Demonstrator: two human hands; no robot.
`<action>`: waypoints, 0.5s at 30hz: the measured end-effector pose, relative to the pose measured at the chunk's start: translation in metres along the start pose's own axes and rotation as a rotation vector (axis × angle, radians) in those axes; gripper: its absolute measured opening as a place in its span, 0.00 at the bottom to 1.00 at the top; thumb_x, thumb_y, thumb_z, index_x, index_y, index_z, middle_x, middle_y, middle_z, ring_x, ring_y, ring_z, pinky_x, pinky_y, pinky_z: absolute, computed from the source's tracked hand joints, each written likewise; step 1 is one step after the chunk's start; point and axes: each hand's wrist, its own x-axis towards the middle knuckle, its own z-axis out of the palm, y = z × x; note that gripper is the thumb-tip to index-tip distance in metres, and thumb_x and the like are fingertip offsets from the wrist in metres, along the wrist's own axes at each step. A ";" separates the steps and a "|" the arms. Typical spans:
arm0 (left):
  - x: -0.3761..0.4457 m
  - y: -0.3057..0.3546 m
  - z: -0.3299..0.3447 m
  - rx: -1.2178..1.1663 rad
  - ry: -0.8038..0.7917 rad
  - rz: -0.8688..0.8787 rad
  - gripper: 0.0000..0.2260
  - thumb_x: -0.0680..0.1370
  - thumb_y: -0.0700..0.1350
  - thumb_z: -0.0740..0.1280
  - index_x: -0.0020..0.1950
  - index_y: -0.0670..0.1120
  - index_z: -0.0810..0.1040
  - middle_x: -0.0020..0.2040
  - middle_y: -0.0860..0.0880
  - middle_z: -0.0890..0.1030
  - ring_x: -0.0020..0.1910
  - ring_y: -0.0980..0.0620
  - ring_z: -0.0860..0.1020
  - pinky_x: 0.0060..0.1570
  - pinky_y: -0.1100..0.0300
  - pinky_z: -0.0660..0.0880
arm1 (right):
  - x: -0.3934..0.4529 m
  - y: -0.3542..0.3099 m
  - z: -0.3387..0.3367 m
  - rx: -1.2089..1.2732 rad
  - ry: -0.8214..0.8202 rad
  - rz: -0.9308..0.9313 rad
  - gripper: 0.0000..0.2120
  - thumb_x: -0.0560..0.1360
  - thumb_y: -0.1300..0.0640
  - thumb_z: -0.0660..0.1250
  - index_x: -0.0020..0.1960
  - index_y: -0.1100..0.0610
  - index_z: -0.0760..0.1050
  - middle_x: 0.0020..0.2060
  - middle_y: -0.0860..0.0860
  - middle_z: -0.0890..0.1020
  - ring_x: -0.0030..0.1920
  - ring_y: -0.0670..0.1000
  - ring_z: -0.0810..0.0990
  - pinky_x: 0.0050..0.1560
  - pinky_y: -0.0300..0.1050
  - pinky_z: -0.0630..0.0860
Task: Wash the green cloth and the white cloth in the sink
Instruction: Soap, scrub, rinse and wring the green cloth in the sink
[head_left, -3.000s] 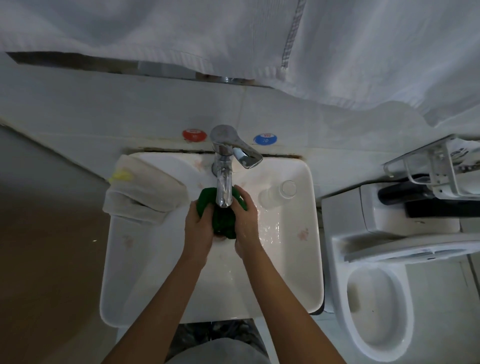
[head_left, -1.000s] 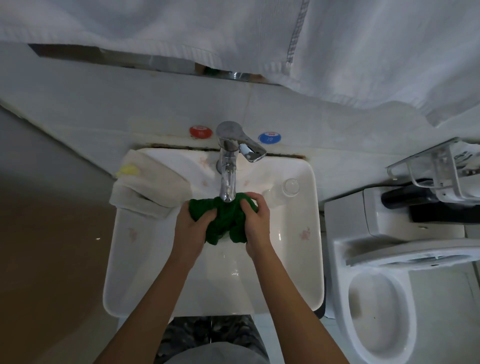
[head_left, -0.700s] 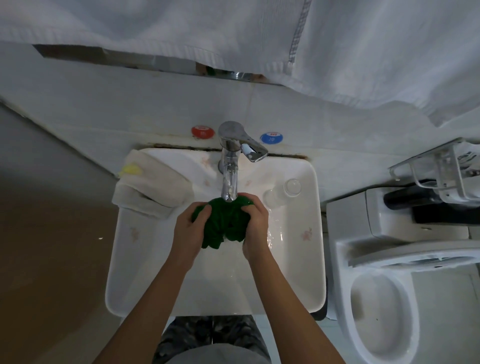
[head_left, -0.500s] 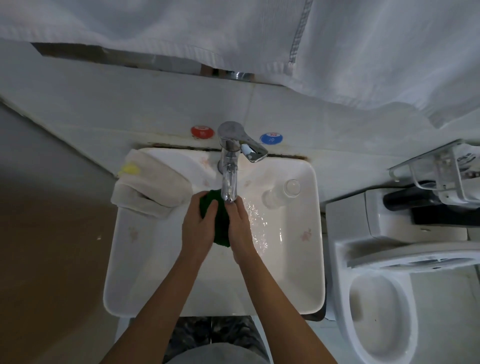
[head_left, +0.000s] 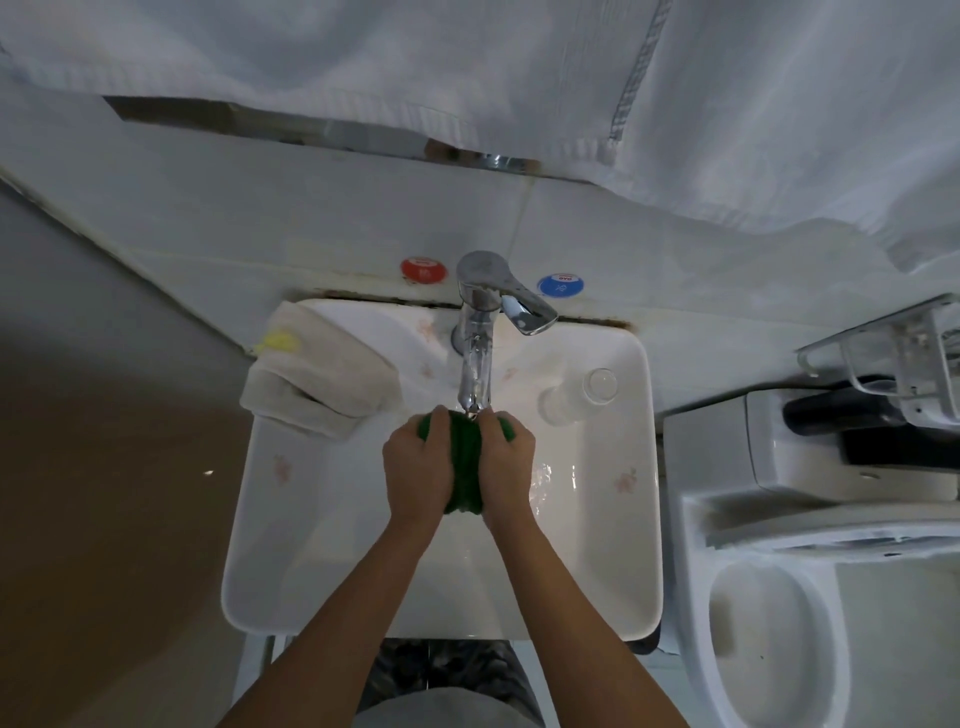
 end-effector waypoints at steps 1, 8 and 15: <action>0.001 0.002 0.001 -0.033 0.021 -0.025 0.18 0.80 0.45 0.61 0.30 0.45 0.70 0.27 0.48 0.71 0.28 0.52 0.70 0.33 0.59 0.69 | 0.000 0.000 0.001 0.018 0.010 0.022 0.15 0.79 0.55 0.62 0.34 0.55 0.71 0.30 0.51 0.71 0.33 0.49 0.71 0.38 0.46 0.71; 0.006 0.022 -0.009 -0.345 -0.024 -0.164 0.07 0.80 0.45 0.62 0.45 0.46 0.76 0.43 0.46 0.79 0.43 0.50 0.79 0.44 0.57 0.78 | -0.002 -0.006 -0.011 -0.002 -0.338 0.156 0.15 0.78 0.45 0.64 0.60 0.52 0.72 0.56 0.53 0.79 0.56 0.52 0.80 0.59 0.52 0.78; -0.003 0.017 -0.021 -0.251 -0.276 -0.074 0.06 0.79 0.40 0.63 0.49 0.49 0.79 0.46 0.46 0.82 0.45 0.52 0.80 0.38 0.61 0.77 | 0.001 -0.011 -0.021 0.052 -0.150 0.075 0.14 0.74 0.67 0.62 0.57 0.55 0.73 0.49 0.55 0.79 0.50 0.53 0.79 0.53 0.54 0.80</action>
